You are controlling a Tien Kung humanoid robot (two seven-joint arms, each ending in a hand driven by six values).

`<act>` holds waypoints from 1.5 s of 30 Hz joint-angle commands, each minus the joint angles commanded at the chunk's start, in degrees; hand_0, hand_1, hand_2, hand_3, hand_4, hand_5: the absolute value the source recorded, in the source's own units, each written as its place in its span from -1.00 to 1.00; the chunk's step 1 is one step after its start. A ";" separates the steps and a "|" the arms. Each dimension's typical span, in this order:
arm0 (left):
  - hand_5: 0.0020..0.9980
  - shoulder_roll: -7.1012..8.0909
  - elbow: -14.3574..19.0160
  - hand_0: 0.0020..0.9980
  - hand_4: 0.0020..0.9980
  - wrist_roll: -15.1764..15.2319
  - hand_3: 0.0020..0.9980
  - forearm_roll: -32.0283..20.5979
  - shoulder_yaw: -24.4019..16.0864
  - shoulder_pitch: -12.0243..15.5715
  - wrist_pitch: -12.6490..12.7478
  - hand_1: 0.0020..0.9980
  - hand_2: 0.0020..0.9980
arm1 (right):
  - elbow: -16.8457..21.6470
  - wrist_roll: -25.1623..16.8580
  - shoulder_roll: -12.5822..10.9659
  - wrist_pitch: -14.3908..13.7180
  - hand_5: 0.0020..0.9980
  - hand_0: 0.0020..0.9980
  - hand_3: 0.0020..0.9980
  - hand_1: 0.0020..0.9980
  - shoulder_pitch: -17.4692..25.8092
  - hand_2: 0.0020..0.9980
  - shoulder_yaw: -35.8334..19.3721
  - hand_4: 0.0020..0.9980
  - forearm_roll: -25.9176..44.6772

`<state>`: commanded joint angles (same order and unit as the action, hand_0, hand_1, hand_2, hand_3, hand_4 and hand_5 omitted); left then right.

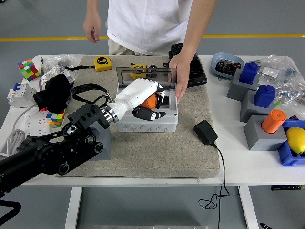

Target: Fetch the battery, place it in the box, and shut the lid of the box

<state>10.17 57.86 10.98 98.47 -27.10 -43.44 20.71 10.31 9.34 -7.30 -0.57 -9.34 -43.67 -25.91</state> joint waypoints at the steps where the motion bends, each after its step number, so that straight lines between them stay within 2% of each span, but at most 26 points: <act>1: -1.00 -0.38 -0.70 -0.89 0.48 -0.67 -0.51 0.36 0.32 -0.45 -0.02 -0.81 -0.65 | 0.00 0.01 -0.01 -0.02 0.10 0.30 0.16 0.34 -0.01 0.38 0.06 0.91 0.07; 8: -1.00 -2.22 -3.81 -0.86 0.49 -5.44 -0.45 1.67 2.29 -3.02 -0.36 -0.79 -0.62 | 0.00 0.21 -0.03 -0.03 0.10 0.30 0.16 0.34 0.15 0.38 0.01 0.91 0.01; 14: -1.00 -3.60 -5.71 -0.85 0.53 -7.03 -0.41 1.73 3.17 -4.25 -0.22 -0.76 -0.60 | 0.00 0.13 0.00 -0.07 0.10 0.30 0.16 0.34 0.10 0.38 0.67 0.91 0.45; 20: -1.00 -4.91 -7.99 -0.84 0.56 -7.29 -0.36 1.14 3.16 -4.94 0.62 -0.74 -0.58 | 0.00 0.09 0.05 -0.08 0.10 0.30 0.16 0.34 0.08 0.38 1.20 0.91 0.79; 24: -1.00 -5.17 -8.70 -0.84 0.56 -7.14 -0.36 1.10 3.20 -5.08 1.08 -0.74 -0.58 | 0.00 0.28 -0.01 -0.06 0.10 0.30 0.16 0.34 0.14 0.38 0.93 0.91 0.44; 25: -1.00 -5.21 -8.80 -0.79 0.61 -7.16 -0.19 1.09 3.25 -5.08 1.15 -0.61 -0.51 | 0.00 0.29 -0.02 -0.07 0.10 0.30 0.16 0.34 0.16 0.38 0.82 0.91 0.38; 30: -1.00 -5.34 -9.31 -0.79 0.61 -6.75 -0.19 0.75 3.40 -5.05 1.71 -0.61 -0.51 | 0.00 0.28 0.01 -0.06 0.10 0.30 0.16 0.34 0.15 0.38 0.78 0.91 0.43; 31: -1.00 -5.37 -9.40 -0.66 0.66 -6.67 -0.10 0.69 3.42 -5.05 1.80 -0.51 -0.41 | 0.00 0.23 0.01 -0.05 0.10 0.31 0.16 0.34 0.14 0.38 0.94 0.91 0.60; 36: -1.00 -5.39 -9.58 -0.66 0.66 -6.51 -0.10 -0.44 3.57 -5.02 2.11 -0.51 -0.41 | 0.00 0.14 0.07 -0.07 0.10 0.31 0.16 0.34 0.14 0.38 1.25 0.91 0.81; 37: -1.00 -5.39 -9.59 -0.24 0.83 -6.48 0.02 -0.55 3.61 -5.02 2.17 -0.24 -0.26 | 0.00 0.12 0.07 -0.08 0.10 0.30 0.16 0.34 0.13 0.38 1.31 0.91 0.86; 42: -1.00 -5.42 -9.60 -0.24 0.83 -6.26 0.02 -0.51 3.49 -4.98 2.65 -0.24 -0.26 | 0.00 0.09 0.10 -0.06 0.10 0.30 0.16 0.34 0.13 0.38 1.43 0.91 0.95; 43: -1.00 -5.44 -9.59 -0.23 0.89 -6.21 0.07 -0.45 3.50 -4.99 2.71 -0.16 -0.19 | 0.00 0.12 0.10 -0.05 0.10 0.30 0.16 0.34 0.14 0.38 1.36 0.91 0.87; 45: -1.00 -5.46 -9.53 -0.23 0.89 -6.30 0.07 -0.45 3.51 -4.96 2.64 -0.16 -0.19 | 0.00 0.18 0.09 -0.02 0.10 0.30 0.16 0.34 0.19 0.38 1.26 0.91 0.73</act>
<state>4.72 48.33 4.68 98.02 -23.59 -48.39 23.36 10.31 9.51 -7.20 -0.60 -9.14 -42.40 -25.17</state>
